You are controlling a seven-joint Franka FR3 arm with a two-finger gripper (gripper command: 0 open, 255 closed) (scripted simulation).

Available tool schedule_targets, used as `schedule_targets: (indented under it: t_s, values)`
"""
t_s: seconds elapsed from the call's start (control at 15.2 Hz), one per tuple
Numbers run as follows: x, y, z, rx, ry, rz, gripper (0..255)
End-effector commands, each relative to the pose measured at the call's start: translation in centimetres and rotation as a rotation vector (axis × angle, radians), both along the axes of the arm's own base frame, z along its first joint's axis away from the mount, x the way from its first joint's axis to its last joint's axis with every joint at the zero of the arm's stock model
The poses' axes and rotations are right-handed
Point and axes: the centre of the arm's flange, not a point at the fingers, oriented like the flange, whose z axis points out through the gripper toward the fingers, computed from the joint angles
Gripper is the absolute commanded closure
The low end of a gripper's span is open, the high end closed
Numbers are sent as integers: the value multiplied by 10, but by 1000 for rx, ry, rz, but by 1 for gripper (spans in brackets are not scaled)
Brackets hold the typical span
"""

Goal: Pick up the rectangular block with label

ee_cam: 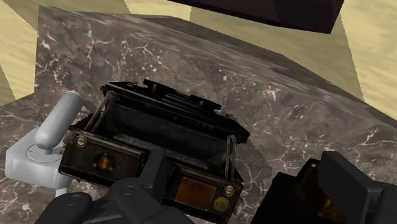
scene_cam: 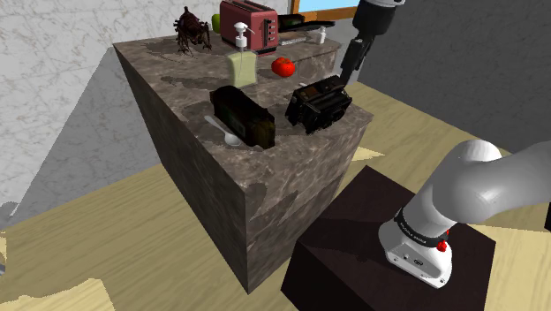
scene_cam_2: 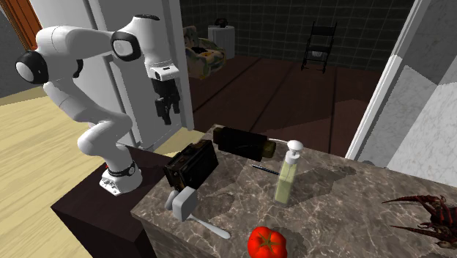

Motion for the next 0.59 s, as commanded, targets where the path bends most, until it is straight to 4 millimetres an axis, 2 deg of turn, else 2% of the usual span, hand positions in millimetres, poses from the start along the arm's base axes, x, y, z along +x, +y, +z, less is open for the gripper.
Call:
schedule_targets:
  t_s: [0.0,0.53]
  values:
    - [0,0,0,0,0,0,0]
    - [112,-48,-45,386,87,-4,0]
